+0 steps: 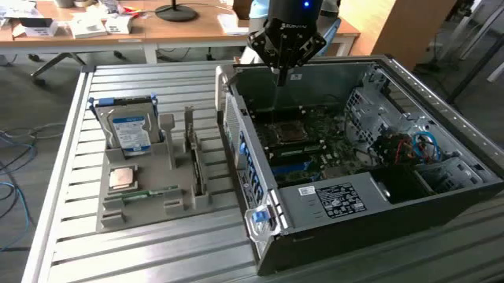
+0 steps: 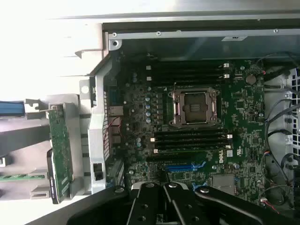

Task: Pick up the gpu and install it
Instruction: 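Reach for the gpu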

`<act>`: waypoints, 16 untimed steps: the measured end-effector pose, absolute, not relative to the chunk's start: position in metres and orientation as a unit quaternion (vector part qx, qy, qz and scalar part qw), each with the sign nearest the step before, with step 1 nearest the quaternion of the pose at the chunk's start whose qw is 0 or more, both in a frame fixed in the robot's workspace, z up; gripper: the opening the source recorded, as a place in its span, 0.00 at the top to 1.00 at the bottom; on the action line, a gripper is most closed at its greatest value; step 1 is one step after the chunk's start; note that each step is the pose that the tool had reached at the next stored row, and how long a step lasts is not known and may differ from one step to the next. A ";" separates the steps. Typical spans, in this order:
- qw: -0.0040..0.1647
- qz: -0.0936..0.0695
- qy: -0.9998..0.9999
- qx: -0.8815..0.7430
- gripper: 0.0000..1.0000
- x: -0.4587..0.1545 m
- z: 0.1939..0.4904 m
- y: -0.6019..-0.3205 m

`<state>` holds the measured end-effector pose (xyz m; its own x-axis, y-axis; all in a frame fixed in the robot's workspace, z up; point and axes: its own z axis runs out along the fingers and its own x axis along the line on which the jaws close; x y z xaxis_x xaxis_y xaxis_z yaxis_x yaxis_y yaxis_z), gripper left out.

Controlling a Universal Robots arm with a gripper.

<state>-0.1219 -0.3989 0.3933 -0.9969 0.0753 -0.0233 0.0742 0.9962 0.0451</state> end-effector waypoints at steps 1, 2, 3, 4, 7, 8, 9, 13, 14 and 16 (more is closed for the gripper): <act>0.012 0.022 0.999 0.037 0.89 -0.122 0.393 -0.399; 0.012 0.022 0.999 0.037 0.89 -0.122 0.393 -0.399; 0.012 0.022 0.999 0.037 0.89 -0.122 0.393 -0.399; 0.012 0.022 0.999 0.037 0.89 -0.122 0.393 -0.399; 0.012 0.022 0.999 0.038 0.89 -0.123 0.393 -0.399; 0.012 0.022 0.999 0.037 0.89 -0.123 0.393 -0.399; 0.012 0.022 0.999 0.037 0.89 -0.124 0.393 -0.399; 0.012 0.022 0.999 0.037 0.89 -0.128 0.393 -0.399; 0.012 0.022 0.999 0.037 0.89 -0.129 0.393 -0.399; 0.012 0.022 0.999 0.037 0.89 -0.131 0.393 -0.399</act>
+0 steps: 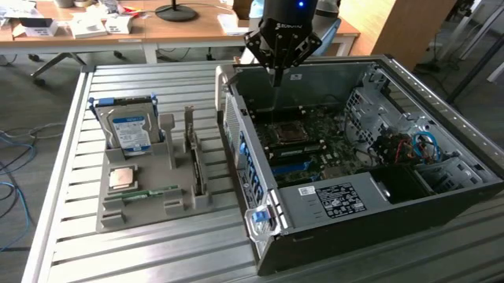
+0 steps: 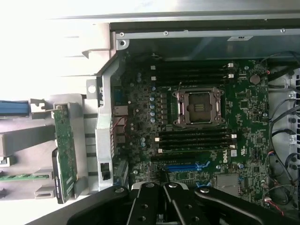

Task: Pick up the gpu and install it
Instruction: 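Reach for the gpu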

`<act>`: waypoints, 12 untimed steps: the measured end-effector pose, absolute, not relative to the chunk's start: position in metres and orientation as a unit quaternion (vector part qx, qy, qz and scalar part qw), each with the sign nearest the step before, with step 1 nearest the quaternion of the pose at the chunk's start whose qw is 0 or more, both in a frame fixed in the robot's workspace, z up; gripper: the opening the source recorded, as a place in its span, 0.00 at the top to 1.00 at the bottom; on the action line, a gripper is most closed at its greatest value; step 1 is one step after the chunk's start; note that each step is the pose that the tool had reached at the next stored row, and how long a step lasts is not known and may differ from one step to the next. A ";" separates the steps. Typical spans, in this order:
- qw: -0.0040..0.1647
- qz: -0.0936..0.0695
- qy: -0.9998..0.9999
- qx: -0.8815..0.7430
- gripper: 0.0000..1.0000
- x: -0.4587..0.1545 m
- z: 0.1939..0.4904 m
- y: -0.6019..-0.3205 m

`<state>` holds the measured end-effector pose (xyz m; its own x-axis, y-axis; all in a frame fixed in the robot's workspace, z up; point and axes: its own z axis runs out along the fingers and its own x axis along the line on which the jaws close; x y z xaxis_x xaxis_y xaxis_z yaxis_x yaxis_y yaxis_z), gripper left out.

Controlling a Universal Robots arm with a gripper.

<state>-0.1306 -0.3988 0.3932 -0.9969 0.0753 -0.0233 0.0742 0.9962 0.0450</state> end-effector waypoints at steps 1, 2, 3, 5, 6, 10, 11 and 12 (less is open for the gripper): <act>0.013 0.022 0.999 0.037 0.89 -0.131 0.393 -0.399; 0.012 0.022 0.999 0.037 0.89 -0.132 0.393 -0.399; 0.012 0.022 0.999 0.037 0.89 -0.133 0.393 -0.399; 0.013 0.022 0.999 0.037 0.89 -0.135 0.393 -0.399; 0.012 0.022 0.999 0.037 0.89 -0.136 0.393 -0.399; 0.012 0.022 0.999 0.037 0.89 -0.140 0.393 -0.399; 0.012 0.022 0.999 0.037 0.89 -0.141 0.393 -0.399; 0.012 0.022 0.999 0.037 0.89 -0.142 0.393 -0.399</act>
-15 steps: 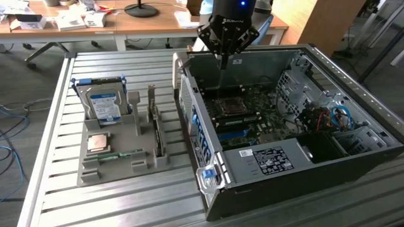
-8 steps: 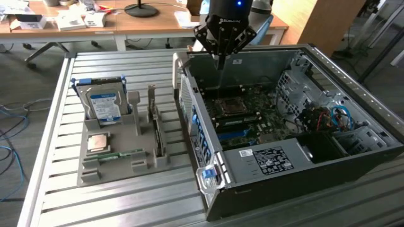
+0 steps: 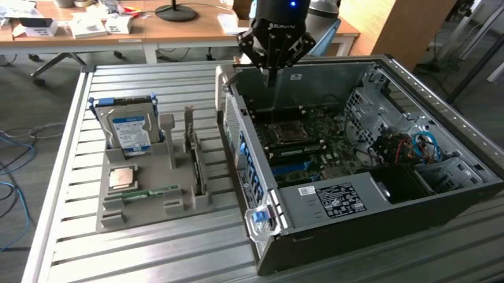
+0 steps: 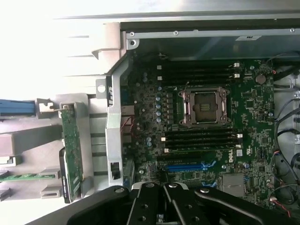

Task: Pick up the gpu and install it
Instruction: 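Reach for the gpu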

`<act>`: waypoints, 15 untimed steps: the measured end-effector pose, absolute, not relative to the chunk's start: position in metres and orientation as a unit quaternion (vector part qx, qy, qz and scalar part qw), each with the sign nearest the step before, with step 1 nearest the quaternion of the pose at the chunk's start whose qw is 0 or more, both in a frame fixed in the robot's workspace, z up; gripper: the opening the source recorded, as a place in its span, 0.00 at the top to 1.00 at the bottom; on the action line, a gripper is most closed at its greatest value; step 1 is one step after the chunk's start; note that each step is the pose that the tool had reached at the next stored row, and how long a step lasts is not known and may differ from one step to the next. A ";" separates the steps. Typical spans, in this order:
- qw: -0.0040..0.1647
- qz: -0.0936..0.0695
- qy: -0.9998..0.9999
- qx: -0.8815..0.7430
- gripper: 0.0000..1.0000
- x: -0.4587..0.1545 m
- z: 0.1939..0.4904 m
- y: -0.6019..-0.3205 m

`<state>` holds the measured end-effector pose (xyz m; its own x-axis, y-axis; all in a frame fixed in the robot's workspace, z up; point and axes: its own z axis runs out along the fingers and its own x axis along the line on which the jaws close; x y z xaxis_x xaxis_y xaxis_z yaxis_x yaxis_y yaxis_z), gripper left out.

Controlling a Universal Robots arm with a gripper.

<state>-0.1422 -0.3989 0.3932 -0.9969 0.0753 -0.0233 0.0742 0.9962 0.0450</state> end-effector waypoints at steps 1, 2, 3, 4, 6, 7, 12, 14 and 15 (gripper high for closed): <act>0.012 0.022 0.999 0.037 0.89 -0.143 0.393 -0.399; 0.012 0.022 0.999 0.037 0.89 -0.144 0.393 -0.399; 0.012 0.022 0.999 0.037 0.89 -0.146 0.393 -0.399; 0.012 0.022 0.999 0.037 0.89 -0.147 0.393 -0.399; 0.012 0.022 0.999 0.037 0.89 -0.149 0.393 -0.399; 0.013 0.022 0.999 0.037 0.89 -0.151 0.393 -0.399; 0.012 0.022 0.999 0.037 0.89 -0.157 0.393 -0.399; 0.013 0.022 0.999 0.037 0.89 -0.160 0.393 -0.399; 0.012 0.022 0.999 0.037 0.89 -0.161 0.393 -0.399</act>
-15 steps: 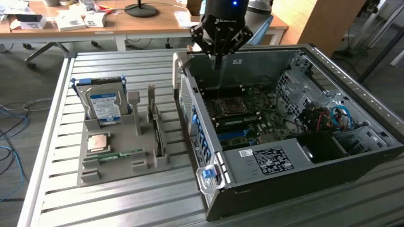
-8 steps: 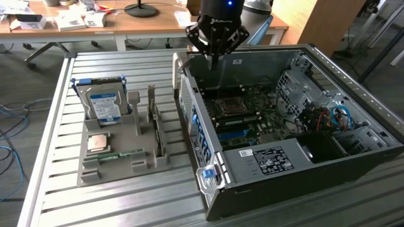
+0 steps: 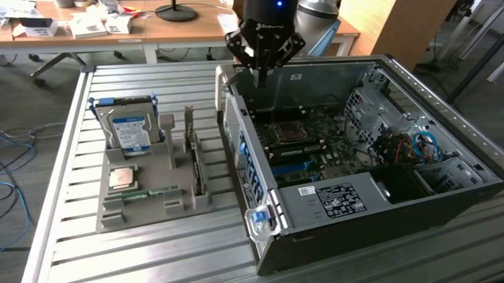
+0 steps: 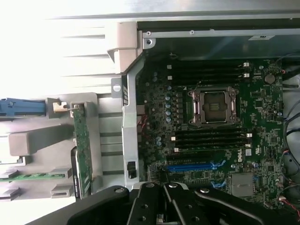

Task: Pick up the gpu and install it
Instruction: 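Reach for the gpu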

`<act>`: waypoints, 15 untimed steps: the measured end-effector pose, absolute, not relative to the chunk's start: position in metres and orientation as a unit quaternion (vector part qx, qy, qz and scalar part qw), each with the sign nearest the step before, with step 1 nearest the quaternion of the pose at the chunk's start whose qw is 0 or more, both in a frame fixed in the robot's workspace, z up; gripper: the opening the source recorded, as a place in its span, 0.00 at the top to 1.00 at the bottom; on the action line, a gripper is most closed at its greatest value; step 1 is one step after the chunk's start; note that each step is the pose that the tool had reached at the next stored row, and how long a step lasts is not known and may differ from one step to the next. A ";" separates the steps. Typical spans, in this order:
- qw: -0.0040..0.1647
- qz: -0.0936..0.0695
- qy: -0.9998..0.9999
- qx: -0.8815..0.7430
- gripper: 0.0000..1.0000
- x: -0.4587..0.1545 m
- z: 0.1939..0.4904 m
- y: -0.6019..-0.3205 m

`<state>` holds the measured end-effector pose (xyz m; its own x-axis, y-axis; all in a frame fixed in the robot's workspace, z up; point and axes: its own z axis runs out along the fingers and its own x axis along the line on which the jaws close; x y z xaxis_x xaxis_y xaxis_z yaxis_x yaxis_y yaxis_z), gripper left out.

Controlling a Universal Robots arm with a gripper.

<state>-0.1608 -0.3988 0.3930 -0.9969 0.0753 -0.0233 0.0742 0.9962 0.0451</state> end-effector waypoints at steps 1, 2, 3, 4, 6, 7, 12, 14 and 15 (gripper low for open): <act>0.013 0.022 0.999 0.037 0.89 -0.162 0.393 -0.399; 0.013 0.022 0.999 0.037 0.89 -0.163 0.393 -0.399; 0.012 0.022 0.999 0.037 0.89 -0.165 0.393 -0.399; 0.012 0.022 0.999 0.037 0.89 -0.166 0.393 -0.399; 0.012 0.022 0.999 0.037 0.89 -0.169 0.393 -0.399; 0.012 0.022 0.999 0.037 0.89 -0.170 0.393 -0.399; 0.012 0.022 0.999 0.037 0.89 -0.178 0.393 -0.399; 0.012 0.022 0.999 0.037 0.89 -0.182 0.393 -0.399; 0.013 0.022 0.999 0.037 0.89 -0.184 0.393 -0.399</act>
